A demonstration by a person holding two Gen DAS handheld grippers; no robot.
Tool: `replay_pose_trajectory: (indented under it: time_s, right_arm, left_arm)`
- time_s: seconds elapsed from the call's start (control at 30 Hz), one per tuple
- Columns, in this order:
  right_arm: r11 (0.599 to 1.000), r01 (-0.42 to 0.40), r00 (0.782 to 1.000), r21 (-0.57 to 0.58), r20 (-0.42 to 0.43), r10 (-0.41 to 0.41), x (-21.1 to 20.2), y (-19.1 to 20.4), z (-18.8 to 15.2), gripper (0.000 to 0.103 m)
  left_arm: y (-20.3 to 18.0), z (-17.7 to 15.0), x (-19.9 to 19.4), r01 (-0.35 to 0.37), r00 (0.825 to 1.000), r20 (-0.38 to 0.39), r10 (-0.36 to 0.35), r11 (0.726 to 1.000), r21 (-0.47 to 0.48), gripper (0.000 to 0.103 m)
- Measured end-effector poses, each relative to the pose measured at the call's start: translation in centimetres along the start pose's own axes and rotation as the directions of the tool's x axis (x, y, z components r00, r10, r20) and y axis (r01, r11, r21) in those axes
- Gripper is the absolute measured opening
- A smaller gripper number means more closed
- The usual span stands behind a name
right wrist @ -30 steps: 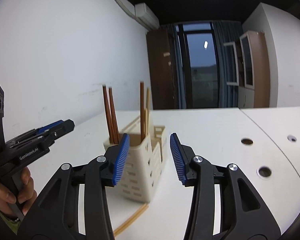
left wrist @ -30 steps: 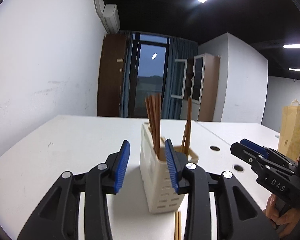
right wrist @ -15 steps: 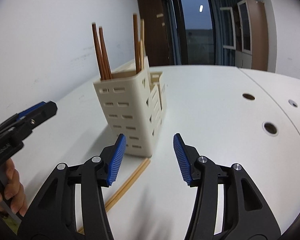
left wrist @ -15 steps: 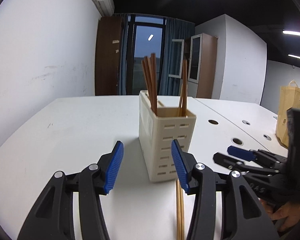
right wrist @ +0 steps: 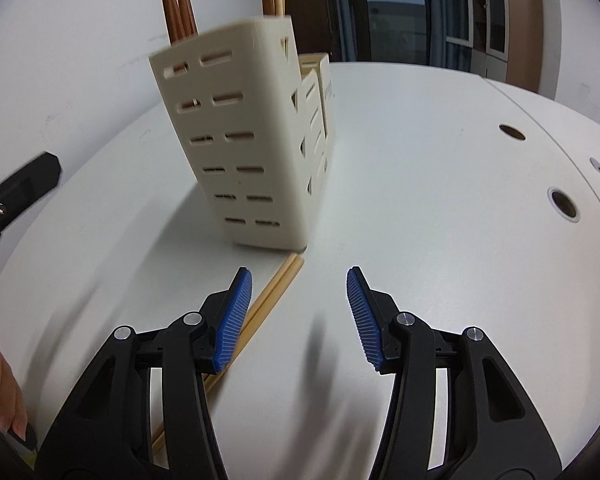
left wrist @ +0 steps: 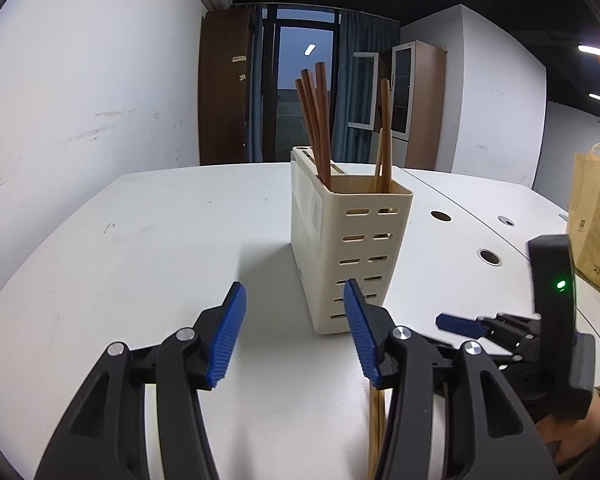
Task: Organize utensils
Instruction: 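Withdraw both open tools and lower them toward the two light chopsticks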
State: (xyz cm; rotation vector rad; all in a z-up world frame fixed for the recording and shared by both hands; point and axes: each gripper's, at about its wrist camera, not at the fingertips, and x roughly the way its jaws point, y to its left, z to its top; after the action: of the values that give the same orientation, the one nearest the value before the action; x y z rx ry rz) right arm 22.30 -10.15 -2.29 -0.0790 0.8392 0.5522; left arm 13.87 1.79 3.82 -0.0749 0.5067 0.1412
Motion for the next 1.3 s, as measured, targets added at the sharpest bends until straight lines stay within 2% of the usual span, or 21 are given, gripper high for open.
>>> replay_pose_trajectory:
  time_s: [0.2, 0.4, 0.5, 0.7, 1.07, 1.2, 1.3]
  right_arm:
    - [1.000, 0.019, 0.998, -0.009, -0.061, -0.019, 1.9, 0.5, -0.4, 0.047]
    - [0.999, 0.052, 0.992, 0.003, -0.114, -0.051, 3.8, 0.6, -0.7, 0.047]
    - [0.998, 0.065, 0.992, 0.005, -0.111, -0.064, 4.0, 0.5, -0.6, 0.047]
    - [0.999, 0.037, 0.992, 0.024, -0.118, -0.034, 3.9, 0.7, -0.6, 0.047]
    - [0.998, 0.056, 0.990, -0.007, -0.130, -0.056, 3.7, 1.0, -1.1, 0.047]
    - [0.998, 0.049, 0.989, -0.028, -0.141, -0.053, 3.2, 1.2, -1.3, 0.035]
    - [0.998, 0.045, 0.988, -0.033, -0.146, -0.049, 3.0, 0.7, -1.3, 0.028]
  left_arm:
    - [0.5, 0.0, 0.5, -0.032, 0.999, -0.016, 0.032, 0.999, -0.008, 0.051]
    - [0.7, -0.2, 0.9, -0.029, 0.999, -0.039, 0.028, 0.999, -0.025, 0.051]
    - [0.6, -0.2, 0.9, -0.029, 0.999, -0.040, 0.028, 0.999, -0.018, 0.051]
    - [0.2, -0.4, 0.9, -0.031, 0.999, -0.044, 0.031, 1.000, -0.005, 0.051]
    - [0.0, -0.6, 1.1, -0.032, 0.998, -0.057, 0.032, 0.999, 0.007, 0.051]
    - [-0.4, -0.9, 2.0, -0.051, 0.994, -0.100, 0.055, 0.998, 0.036, 0.051]
    - [-0.1, -1.2, 2.9, -0.036, 0.989, -0.140, 0.040, 0.999, 0.027, 0.051]
